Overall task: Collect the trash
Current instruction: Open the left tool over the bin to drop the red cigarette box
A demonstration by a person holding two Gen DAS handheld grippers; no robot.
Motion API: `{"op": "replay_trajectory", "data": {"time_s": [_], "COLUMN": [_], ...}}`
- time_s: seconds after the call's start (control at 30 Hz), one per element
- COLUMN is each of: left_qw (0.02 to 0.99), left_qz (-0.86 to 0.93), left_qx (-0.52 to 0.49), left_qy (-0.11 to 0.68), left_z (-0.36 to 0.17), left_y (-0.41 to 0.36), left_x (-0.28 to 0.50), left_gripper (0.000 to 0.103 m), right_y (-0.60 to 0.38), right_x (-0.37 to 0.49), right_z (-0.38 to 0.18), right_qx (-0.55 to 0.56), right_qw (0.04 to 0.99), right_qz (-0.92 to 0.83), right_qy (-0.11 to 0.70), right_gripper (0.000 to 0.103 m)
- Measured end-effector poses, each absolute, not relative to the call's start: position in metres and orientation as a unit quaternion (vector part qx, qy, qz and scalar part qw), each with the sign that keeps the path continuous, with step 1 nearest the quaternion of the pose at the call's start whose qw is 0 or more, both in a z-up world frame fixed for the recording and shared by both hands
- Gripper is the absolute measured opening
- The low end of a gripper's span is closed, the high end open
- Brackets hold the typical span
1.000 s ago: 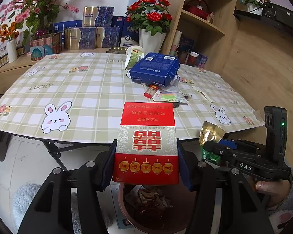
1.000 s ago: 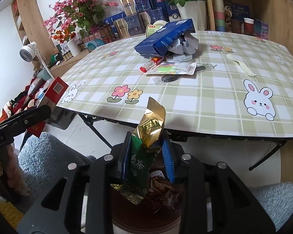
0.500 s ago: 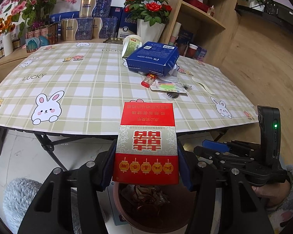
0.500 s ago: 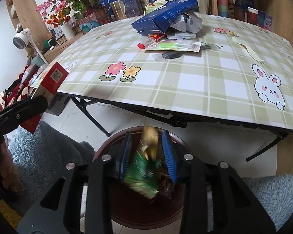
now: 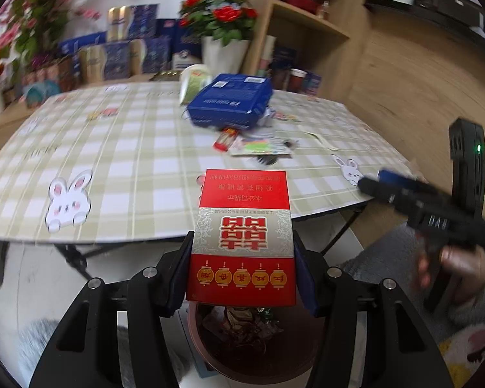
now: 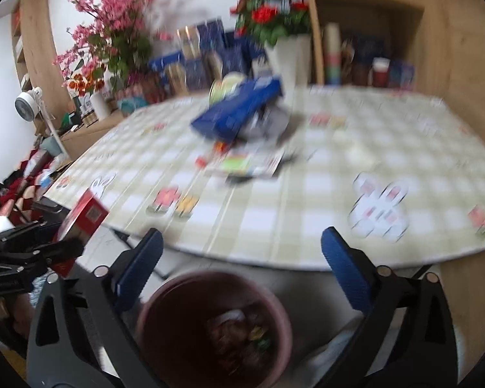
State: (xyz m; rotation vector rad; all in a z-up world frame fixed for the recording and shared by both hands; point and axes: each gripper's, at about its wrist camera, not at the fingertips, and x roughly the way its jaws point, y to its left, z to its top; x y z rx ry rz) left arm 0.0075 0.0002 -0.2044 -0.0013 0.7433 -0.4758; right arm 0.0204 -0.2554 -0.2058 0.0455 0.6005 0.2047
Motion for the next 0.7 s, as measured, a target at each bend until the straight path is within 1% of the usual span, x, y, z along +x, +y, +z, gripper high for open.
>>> {"op": "replay_trajectory", "data": {"time_s": [0.1,0.2,0.3,0.57,0.7], "left_qw": [0.904,0.899,0.892,0.872,0.863], "left_qz": [-0.242,-0.253,-0.261,-0.274,-0.28], "left_qx": [0.021,0.014,0.016,0.053,0.044], "left_qy": [0.351,0.357,0.37,0.403,0.417], "left_z": [-0.199,-0.205,-0.218,-0.245,-0.252], "left_y": [0.0,0.001,-0.005,-0.036,-0.035], "left_x": [0.009,0.011,0.009,0.006,0.01], "left_gripper": [0.055,0.055,0.055,0.055,0.055], "right_y": [-0.264,-0.269,-0.271,-0.25,-0.25], "right_x": [0.013,0.005,0.003,-0.001,-0.002], "right_z": [-0.197,-0.196,-0.202,-0.21,-0.212], "right_qx": [-0.028,-0.064,-0.063,-0.11,-0.106], "right_qw": [0.961,0.967,0.966,0.964,0.963], "right_qz": [0.095,0.08,0.075,0.063,0.061], "right_qy": [0.258,0.235,0.237,0.235,0.24], "right_gripper": [0.097,0.097,0.097,0.097,0.097]}}
